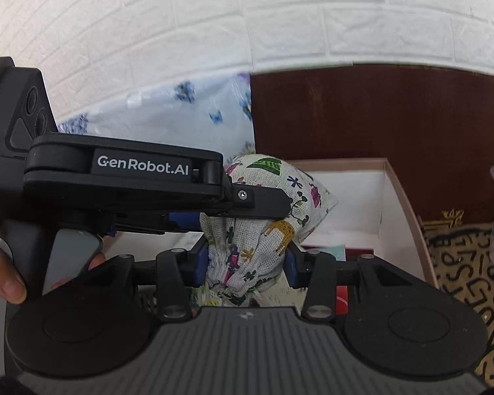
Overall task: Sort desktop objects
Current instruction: 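Lower the cloth bag into the cardboard box and open both grippers, then withdraw both grippers from the cardboard box toward the pile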
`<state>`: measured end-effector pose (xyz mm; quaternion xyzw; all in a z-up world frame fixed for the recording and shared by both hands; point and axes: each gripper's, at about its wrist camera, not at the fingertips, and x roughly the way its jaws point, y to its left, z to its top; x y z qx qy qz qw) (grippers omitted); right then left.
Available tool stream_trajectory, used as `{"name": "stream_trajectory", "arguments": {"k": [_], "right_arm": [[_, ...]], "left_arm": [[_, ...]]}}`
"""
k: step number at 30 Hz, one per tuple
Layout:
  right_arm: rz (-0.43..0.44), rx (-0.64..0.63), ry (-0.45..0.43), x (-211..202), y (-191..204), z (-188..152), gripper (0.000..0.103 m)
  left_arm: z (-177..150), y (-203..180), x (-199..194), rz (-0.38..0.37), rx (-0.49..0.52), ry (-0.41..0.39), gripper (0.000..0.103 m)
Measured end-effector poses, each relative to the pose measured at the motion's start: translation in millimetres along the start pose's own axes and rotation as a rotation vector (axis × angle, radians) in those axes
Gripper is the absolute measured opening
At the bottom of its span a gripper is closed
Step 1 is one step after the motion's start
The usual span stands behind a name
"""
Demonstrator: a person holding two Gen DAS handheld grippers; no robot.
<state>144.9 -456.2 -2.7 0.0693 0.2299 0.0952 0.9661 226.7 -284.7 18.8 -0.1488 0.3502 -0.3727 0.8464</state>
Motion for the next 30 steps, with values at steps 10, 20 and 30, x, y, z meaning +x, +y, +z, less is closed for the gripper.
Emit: {"name": "stream_trajectory", "arguments": {"k": [10, 20, 30], "right_arm": [[-0.107, -0.036, 0.044, 1.5, 6.2, 1.5, 0.083], [-0.139, -0.028, 0.046, -12.5, 16.4, 3.8, 0.093], [-0.173, -0.003, 0.047, -32.0, 24.2, 4.1, 0.096]], "left_arm": [[-4.3, 0.8, -9.5, 0.024, 0.013, 0.045, 0.100], [-18.5, -16.2, -22.6, 0.044, 0.108, 0.038, 0.100], [-31.3, -33.9, -47.9, 0.075, 0.169, -0.001, 0.101]]}}
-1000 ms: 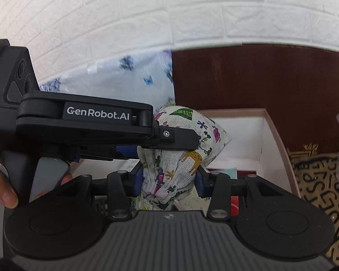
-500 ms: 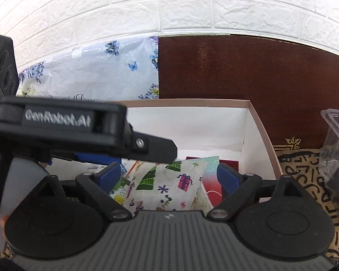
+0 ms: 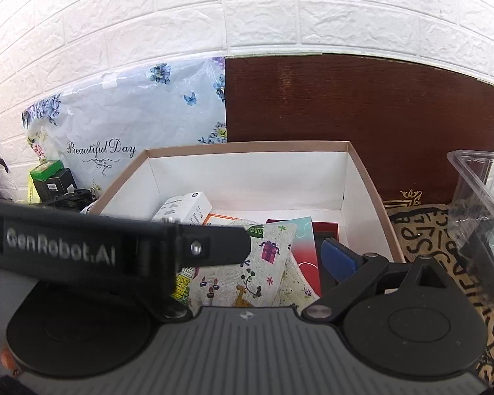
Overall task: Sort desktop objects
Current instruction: 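Withdraw both grippers from the cardboard box toward the pile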
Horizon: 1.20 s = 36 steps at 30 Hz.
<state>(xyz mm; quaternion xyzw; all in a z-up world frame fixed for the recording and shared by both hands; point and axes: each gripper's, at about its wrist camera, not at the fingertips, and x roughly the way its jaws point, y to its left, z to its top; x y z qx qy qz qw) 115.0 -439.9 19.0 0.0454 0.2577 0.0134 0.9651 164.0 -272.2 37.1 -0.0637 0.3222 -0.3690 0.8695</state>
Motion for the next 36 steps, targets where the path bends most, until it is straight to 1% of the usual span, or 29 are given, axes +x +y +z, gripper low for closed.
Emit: {"name": "stream_trajectory", "arguments": {"k": [6, 12, 18, 24, 28, 33, 36], "right_arm": [[0.010, -0.018, 0.001, -14.9, 12.6, -2.1, 0.096], [0.010, -0.029, 0.000, -30.3, 29.8, -4.6, 0.096], [0.037, -0.043, -0.028, -52.2, 51.6, -7.7, 0.096], [0.086, -0.054, -0.078, -75.2, 77.4, -18.3, 0.096], [0.132, -0.076, -0.113, -85.8, 97.7, -34.0, 0.096], [0.201, -0.131, -0.125, -86.8, 133.3, -57.9, 0.096], [0.250, -0.157, -0.113, -81.0, 157.2, -72.4, 0.096]], "left_arm": [[-6.6, -8.1, -23.8, 0.003, 0.023, -0.029, 0.101], [-16.4, -11.0, -52.1, 0.020, 0.031, -0.083, 0.101], [-28.9, -12.9, -85.8, 0.035, 0.030, -0.150, 0.101], [-50.8, -16.1, -123.3, 0.095, 0.043, -0.216, 0.101], [-71.6, -6.2, -147.1, 0.129, 0.030, -0.244, 0.101], [-102.2, 22.4, -173.6, 0.178, -0.049, -0.256, 0.101], [-123.1, 41.4, -188.6, 0.214, -0.088, -0.250, 0.101]]}}
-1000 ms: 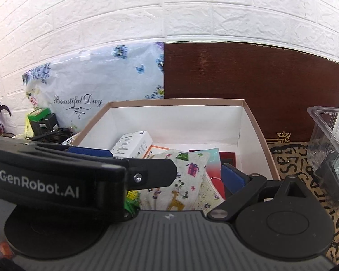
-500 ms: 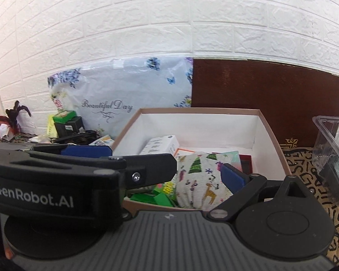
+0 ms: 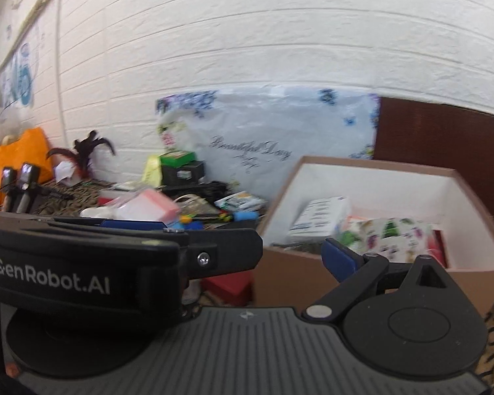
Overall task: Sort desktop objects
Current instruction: 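Withdraw both grippers from the cardboard box toward the pile, then grasp the black marker with the left gripper while the right gripper approaches the clear cup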
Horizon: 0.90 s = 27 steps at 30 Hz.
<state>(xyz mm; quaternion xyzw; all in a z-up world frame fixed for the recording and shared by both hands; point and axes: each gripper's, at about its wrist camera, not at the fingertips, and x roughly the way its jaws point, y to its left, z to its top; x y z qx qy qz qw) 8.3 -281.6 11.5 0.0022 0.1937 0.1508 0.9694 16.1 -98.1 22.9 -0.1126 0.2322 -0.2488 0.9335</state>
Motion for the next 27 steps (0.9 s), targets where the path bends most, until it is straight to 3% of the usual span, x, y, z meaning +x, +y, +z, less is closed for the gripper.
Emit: {"name": "stream_trajectory", "arguments": {"k": [8, 14, 20, 22, 27], "right_arm": [[0.155, -0.034, 0.080, 34.0, 54.5, -33.3, 0.096], [0.127, -0.065, 0.143, 59.8, 61.8, -43.1, 0.095], [0.138, -0.052, 0.200, 79.9, 62.6, -53.7, 0.088], [0.120, -0.061, 0.207, 85.9, 63.2, -55.1, 0.087], [0.093, -0.102, 0.254, 97.2, 64.2, -60.5, 0.074]], "left_arm": [[-31.1, 68.5, -17.5, 0.098, -0.165, 0.053, 0.100], [-34.6, 103.8, -3.6, 0.147, -0.267, 0.063, 0.098], [-40.0, 122.6, 25.2, 0.133, -0.310, 0.125, 0.082], [-41.5, 128.3, 33.9, 0.128, -0.333, 0.142, 0.072], [-41.2, 137.1, 49.2, 0.123, -0.373, 0.156, 0.065]]}}
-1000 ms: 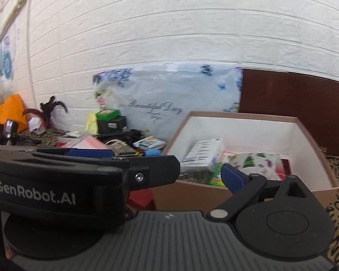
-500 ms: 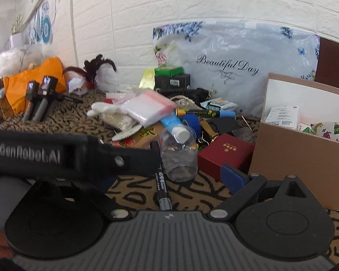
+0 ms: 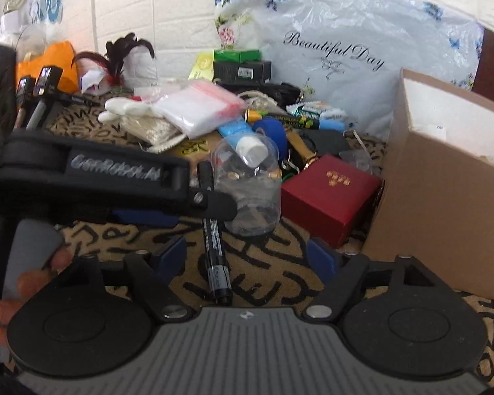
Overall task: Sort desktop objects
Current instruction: 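Grasp the black marker with the left gripper while the right gripper approaches the clear cup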
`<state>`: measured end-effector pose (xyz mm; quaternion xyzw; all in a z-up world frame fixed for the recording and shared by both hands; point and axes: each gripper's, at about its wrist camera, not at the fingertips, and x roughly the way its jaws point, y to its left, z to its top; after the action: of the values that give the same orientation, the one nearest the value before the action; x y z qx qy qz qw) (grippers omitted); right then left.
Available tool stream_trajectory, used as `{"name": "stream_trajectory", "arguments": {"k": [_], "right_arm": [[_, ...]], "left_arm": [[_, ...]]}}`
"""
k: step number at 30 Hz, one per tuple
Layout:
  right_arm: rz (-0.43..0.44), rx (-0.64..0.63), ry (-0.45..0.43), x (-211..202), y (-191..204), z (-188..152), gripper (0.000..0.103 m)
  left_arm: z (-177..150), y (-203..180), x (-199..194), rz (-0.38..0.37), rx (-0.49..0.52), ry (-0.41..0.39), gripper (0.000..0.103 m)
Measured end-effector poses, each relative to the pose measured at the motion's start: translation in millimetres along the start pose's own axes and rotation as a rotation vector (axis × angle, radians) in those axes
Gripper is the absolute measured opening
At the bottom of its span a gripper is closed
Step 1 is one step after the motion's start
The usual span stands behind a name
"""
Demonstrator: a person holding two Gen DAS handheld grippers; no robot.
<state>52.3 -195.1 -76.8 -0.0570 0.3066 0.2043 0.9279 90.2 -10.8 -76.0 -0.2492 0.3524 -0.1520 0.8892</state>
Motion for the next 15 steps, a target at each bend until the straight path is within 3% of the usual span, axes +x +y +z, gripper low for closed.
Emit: {"name": "stream_trajectory", "arguments": {"k": [8, 10, 11, 12, 15], "right_arm": [[-0.017, 0.039, 0.018, 2.8, -9.5, 1.5, 0.071], [-0.021, 0.044, 0.024, 2.4, -11.3, 1.4, 0.070], [-0.022, 0.051, 0.022, 1.4, -12.7, 1.0, 0.070], [-0.024, 0.059, 0.020, 0.8, -13.7, 0.9, 0.070], [-0.034, 0.067, 0.007, 2.4, -14.7, 2.2, 0.068]], "left_arm": [[4.9, 7.6, 11.5, -0.016, -0.030, 0.004, 0.063], [6.8, 9.8, 10.9, -0.025, -0.034, 0.003, 0.054], [6.9, 10.8, 10.4, -0.013, -0.033, 0.001, 0.035], [7.8, 12.2, 11.7, 0.005, -0.031, 0.008, 0.024], [8.9, 22.1, 11.8, -0.007, -0.056, 0.016, 0.026]]}}
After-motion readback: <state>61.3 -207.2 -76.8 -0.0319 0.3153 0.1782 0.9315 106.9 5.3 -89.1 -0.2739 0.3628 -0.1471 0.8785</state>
